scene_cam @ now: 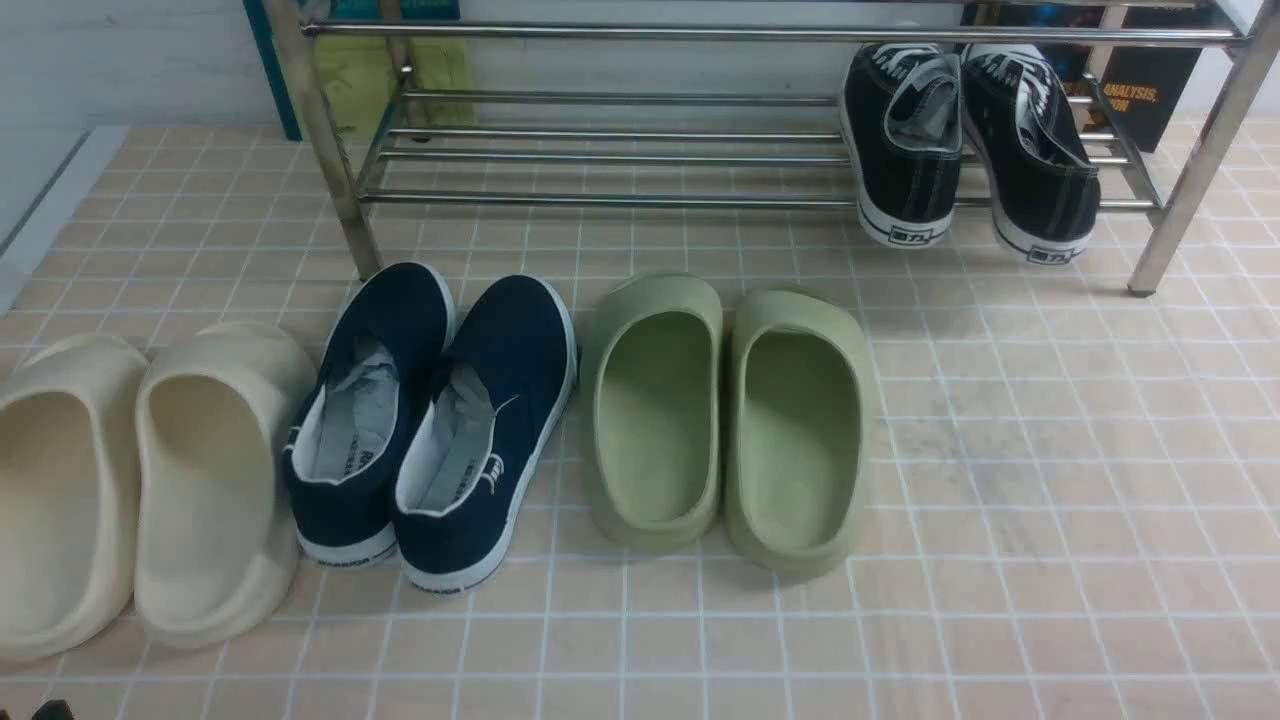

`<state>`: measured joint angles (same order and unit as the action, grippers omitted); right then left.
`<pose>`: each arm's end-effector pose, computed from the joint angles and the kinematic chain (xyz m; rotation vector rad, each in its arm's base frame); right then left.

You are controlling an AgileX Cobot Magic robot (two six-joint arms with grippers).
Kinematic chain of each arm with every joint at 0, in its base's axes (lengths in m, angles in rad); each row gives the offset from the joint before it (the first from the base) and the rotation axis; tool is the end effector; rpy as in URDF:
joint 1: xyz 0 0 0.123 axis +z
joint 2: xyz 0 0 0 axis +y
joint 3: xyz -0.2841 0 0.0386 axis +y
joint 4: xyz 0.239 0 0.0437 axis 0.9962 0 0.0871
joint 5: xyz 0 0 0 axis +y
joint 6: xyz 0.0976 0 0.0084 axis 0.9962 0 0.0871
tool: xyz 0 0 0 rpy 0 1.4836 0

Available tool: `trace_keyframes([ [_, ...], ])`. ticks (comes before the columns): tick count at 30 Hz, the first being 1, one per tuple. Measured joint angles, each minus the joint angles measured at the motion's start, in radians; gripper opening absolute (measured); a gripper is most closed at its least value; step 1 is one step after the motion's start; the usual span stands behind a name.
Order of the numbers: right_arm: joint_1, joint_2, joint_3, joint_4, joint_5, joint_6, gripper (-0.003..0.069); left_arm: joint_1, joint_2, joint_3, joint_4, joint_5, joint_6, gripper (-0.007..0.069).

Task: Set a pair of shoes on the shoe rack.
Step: Use the left arm to grab the shoe closest to it

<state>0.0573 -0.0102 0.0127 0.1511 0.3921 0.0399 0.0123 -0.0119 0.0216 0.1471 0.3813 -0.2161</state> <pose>0.0475 0.0084 0.1725 0.0752 1.8778 0.2169 0.0482 0.0060 0.1706 -0.1233 1.8663 0.0047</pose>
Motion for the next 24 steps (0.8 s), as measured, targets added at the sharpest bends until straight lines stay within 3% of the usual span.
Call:
trace_keyframes([
  [24, 0.0, 0.0, 0.0, 0.0, 0.0, 0.0, 0.0061, 0.0, 0.0, 0.0, 0.0, 0.0, 0.0, 0.0239],
])
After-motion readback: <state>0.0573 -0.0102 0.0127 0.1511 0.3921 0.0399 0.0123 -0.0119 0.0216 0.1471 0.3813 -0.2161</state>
